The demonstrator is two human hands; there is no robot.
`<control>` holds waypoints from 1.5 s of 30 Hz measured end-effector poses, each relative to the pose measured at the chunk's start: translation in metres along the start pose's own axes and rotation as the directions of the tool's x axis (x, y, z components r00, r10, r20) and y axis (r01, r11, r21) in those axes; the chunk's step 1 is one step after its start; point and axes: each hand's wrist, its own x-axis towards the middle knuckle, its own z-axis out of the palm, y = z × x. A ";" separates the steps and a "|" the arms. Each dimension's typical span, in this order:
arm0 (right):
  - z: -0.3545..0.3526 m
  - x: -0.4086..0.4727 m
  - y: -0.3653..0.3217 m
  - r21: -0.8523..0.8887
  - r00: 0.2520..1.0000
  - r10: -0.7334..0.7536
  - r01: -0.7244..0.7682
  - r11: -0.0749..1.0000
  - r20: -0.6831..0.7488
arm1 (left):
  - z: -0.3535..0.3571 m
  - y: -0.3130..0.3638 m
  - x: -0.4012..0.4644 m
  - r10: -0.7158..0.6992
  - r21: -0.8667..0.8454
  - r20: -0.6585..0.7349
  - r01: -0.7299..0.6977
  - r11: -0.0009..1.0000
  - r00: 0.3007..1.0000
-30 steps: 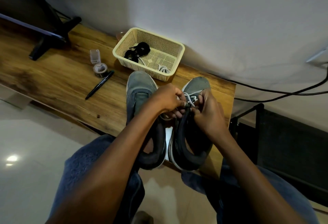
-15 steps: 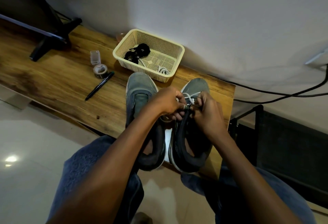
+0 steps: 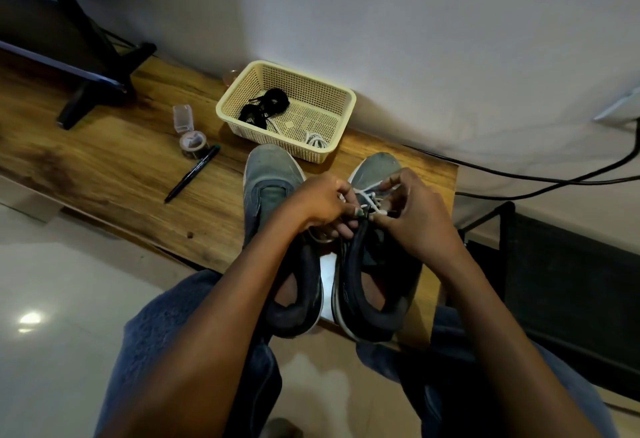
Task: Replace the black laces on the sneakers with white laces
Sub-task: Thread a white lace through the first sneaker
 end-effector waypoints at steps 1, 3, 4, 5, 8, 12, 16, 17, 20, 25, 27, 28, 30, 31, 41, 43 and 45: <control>-0.002 0.001 0.002 -0.054 1.000 0.021 -0.020 0.998 0.020 | -0.001 0.000 0.000 -0.010 -0.009 0.009 0.010 1.000 1.000; -0.004 0.002 0.006 -0.131 0.994 0.085 -0.076 0.989 0.068 | -0.002 0.000 0.000 -0.028 -0.018 0.021 0.028 0.999 0.999; -0.006 0.001 0.008 -0.149 0.990 0.115 -0.103 0.984 0.077 | -0.003 0.000 0.000 -0.036 -0.017 0.021 0.036 0.999 0.999; -0.008 0.001 0.010 -0.155 0.989 0.134 -0.122 0.980 0.070 | -0.005 0.000 -0.001 -0.046 -0.014 0.017 0.047 0.999 0.999; -0.013 0.000 0.009 -0.109 0.984 0.175 -0.172 0.979 0.028 | -0.011 0.001 -0.004 -0.086 0.003 -0.019 0.086 0.996 0.996; -0.015 -0.001 0.007 -0.102 0.978 0.206 -0.201 0.974 0.042 | -0.014 0.003 -0.005 -0.104 0.062 -0.060 0.107 0.992 0.993; -0.016 0.000 0.008 -0.104 0.973 0.223 -0.217 0.971 0.053 | -0.009 0.006 -0.006 -0.118 -0.026 -0.046 0.117 0.993 0.992; -0.016 0.001 0.008 -0.103 0.973 0.224 -0.217 0.971 0.058 | -0.008 0.007 -0.006 -0.122 -0.071 -0.056 0.118 0.990 0.991; -0.016 0.001 0.007 -0.111 0.971 0.226 -0.216 0.970 0.081 | -0.007 0.009 -0.008 -0.142 -0.135 -0.077 0.131 0.982 0.987; -0.017 0.001 0.006 -0.102 0.967 0.237 -0.227 0.969 0.098 | -0.012 0.005 -0.003 -0.004 0.145 -0.469 0.082 0.986 0.883; -0.017 0.001 0.005 -0.105 0.966 0.238 -0.228 0.968 0.103 | -0.019 0.003 -0.003 0.171 0.276 -0.646 0.018 0.961 0.744; -0.017 0.001 0.005 -0.111 0.965 0.239 -0.228 0.967 0.104 | -0.024 0.003 -0.004 0.223 0.320 -0.693 0.016 0.947 0.685; -0.017 0.001 0.004 -0.120 0.965 0.242 -0.229 0.966 0.102 | -0.028 0.001 -0.006 0.256 0.402 -0.730 0.095 0.911 0.633; -0.016 0.001 0.005 -0.119 0.965 0.243 -0.231 0.966 0.102 | -0.029 -0.001 -0.006 0.260 0.440 -0.725 0.140 0.887 0.637; -0.018 0.003 0.005 -0.042 0.957 0.268 -0.265 0.963 0.107 | -0.009 -0.005 -0.004 0.341 0.712 -0.175 -0.121 0.692 0.924; -0.019 0.003 0.005 -0.022 0.956 0.278 -0.277 0.960 0.088 | -0.006 -0.004 -0.003 0.357 0.733 -0.172 -0.123 0.669 0.918; -0.020 0.002 0.006 -0.011 0.953 0.294 -0.294 0.956 0.072 | -0.009 -0.004 -0.004 0.361 0.760 -0.210 -0.081 0.644 0.909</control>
